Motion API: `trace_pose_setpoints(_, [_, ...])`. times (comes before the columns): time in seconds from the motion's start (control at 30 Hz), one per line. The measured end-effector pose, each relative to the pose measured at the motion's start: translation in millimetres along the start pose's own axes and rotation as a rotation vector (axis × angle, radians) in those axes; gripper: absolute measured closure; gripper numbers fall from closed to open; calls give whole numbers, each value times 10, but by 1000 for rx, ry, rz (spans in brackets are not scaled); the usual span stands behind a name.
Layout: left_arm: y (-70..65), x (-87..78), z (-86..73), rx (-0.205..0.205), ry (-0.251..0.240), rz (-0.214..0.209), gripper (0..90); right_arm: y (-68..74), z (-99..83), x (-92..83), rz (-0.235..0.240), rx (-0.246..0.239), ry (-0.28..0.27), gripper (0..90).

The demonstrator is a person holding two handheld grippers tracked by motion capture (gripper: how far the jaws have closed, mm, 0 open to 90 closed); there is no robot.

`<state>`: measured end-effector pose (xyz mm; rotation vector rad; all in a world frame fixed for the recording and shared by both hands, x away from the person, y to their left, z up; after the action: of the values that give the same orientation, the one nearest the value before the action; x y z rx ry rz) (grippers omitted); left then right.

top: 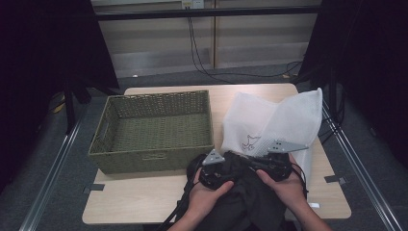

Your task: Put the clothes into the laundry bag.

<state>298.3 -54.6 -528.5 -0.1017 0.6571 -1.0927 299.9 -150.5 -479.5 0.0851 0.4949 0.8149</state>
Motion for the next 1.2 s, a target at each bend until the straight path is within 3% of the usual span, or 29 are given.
trace_pose_setpoints(0.07, [-62,-76,86,40,26,2,516,-118,-142,55,-32,11,36,865])
trace_pose_setpoints(0.13, [-96,-134,123,56,52,-8,311,-161,-168,61,-23,32,37,863])
trace_pose_setpoints(0.17, [-124,-214,171,81,61,-10,311,-161,-168,61,-23,32,37,863])
trace_pose_setpoints(0.2, [-93,-409,260,112,65,53,125,-182,-150,55,-27,28,31,862])
trace_pose_setpoints(0.23, [-54,-517,291,134,60,83,79,-188,-150,59,-26,29,31,862])
trace_pose_setpoints(0.3, [58,-707,292,153,60,133,44,-203,-153,69,-28,35,31,861])
trace_pose_setpoints(0.4, [265,-779,133,121,109,177,30,-210,-154,67,-27,34,31,860])
trace_pose_setpoints(0.43, [306,-733,36,95,142,162,29,-207,-152,68,-29,36,30,861])
trace_pose_setpoints(0.5, [360,-575,-183,89,247,145,9,-205,-151,78,-25,35,30,861])
trace_pose_setpoints(0.53, [361,-492,-260,67,276,131,0,-200,-147,83,-24,44,29,861])
trace_pose_setpoints(0.6, [375,-418,-291,81,283,144,2,-199,-149,103,-20,31,33,862])
trace_pose_setpoints(0.67, [329,-404,-252,103,257,144,157,-187,-141,123,-24,26,33,863])
trace_pose_setpoints(0.77, [265,-431,-208,147,226,173,618,-147,-101,146,-4,15,27,863])
trace_pose_setpoints(0.8, [222,-429,-172,151,195,155,684,-122,-79,148,3,4,25,863])
trace_pose_setpoints(0.93, [-114,-477,91,118,49,-42,728,68,119,62,38,-46,-40,861])
trace_pose_setpoints(1.0, [-270,-469,223,143,-4,-89,730,176,234,-21,59,-73,-82,859])
trace_pose_setpoints(1.03, [-299,-448,278,139,-23,-73,731,215,279,-60,67,-80,-102,858])
trace_pose_setpoints(1.1, [-247,-393,353,93,-66,-25,736,243,325,-126,62,-84,-125,858])
trace_pose_setpoints(1.17, [-71,-315,335,-4,-86,40,738,221,306,-176,62,-68,-124,861])
trace_pose_setpoints(1.2, [22,-257,278,-28,-77,84,737,203,267,-182,64,-60,-111,861])
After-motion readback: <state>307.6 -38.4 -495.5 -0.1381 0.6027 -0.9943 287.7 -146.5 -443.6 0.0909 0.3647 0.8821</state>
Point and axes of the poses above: each handheld gripper's, and its own axes: x roughly forward along the jaws, z roughly out of its top, y roughly to its left, the point moved 8 cm from there along x, roughly forward along the jaws, and after that the axes turned 3 degrees about -y, right-handed, at the moved point
